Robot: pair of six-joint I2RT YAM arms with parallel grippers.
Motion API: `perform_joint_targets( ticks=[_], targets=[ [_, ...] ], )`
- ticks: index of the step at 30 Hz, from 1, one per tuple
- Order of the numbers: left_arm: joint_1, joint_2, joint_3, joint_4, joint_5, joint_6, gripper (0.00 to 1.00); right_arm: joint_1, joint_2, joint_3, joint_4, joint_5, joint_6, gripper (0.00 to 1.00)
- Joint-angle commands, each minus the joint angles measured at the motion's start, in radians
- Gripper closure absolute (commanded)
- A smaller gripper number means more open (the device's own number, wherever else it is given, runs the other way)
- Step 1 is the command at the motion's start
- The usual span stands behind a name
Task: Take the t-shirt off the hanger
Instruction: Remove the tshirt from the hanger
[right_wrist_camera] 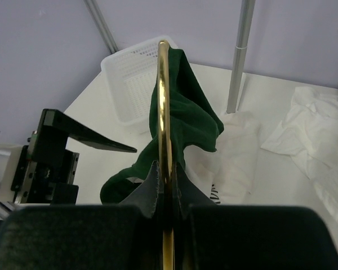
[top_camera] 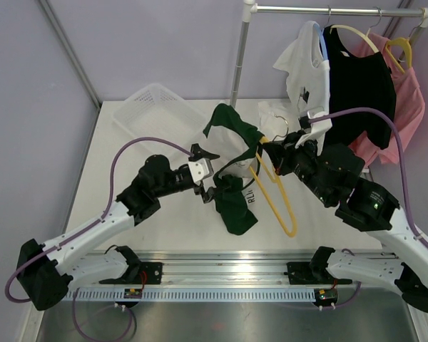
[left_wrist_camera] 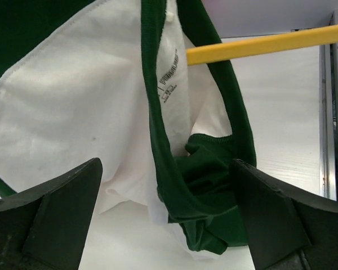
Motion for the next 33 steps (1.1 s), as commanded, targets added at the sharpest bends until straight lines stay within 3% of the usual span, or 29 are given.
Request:
perform_joint_targets(
  ticks=[1, 7, 9, 10, 12, 13, 15, 20, 26, 29, 33],
  targets=[
    [0.005, 0.062, 0.076, 0.028, -0.040, -0.048, 0.01, -0.004, 0.003, 0.009, 0.104, -0.080, -0.001, 1.00],
    [0.016, 0.115, 0.079, 0.129, -0.285, -0.100, 0.01, -0.004, 0.069, 0.037, 0.114, -0.178, 0.007, 1.00],
    [0.036, 0.150, 0.102, 0.106, -0.307, -0.111, 0.01, -0.004, 0.078, 0.043, 0.121, -0.189, 0.007, 1.00],
    [0.041, 0.162, 0.126, 0.103, -0.377, -0.125, 0.26, -0.004, 0.082, 0.043, 0.124, -0.191, 0.005, 1.00],
    [0.074, 0.187, 0.142, 0.092, -0.408, -0.157, 0.58, -0.004, 0.083, 0.043, 0.125, -0.180, 0.005, 1.00],
    [0.085, 0.191, 0.145, 0.095, -0.422, -0.166, 0.80, -0.004, 0.081, 0.041, 0.124, -0.174, 0.005, 1.00],
    [0.110, 0.182, 0.137, 0.113, -0.433, -0.178, 0.97, -0.002, 0.078, 0.040, 0.119, -0.157, 0.004, 1.00],
    [0.146, 0.118, 0.111, 0.140, -0.456, -0.226, 1.00, -0.004, 0.087, 0.045, 0.084, -0.116, -0.027, 1.00],
    [0.373, 0.136, 0.246, -0.050, -0.442, -0.448, 1.00, -0.004, 0.133, 0.066, -0.042, -0.120, -0.082, 1.00],
    [0.488, 0.156, 0.265, -0.049, -0.392, -0.520, 1.00, -0.004, 0.129, 0.049, -0.070, -0.142, -0.103, 1.00],
    [0.516, 0.204, 0.314, -0.109, -0.367, -0.539, 1.00, -0.004, 0.063, 0.017, -0.021, -0.145, -0.102, 1.00]
  ],
)
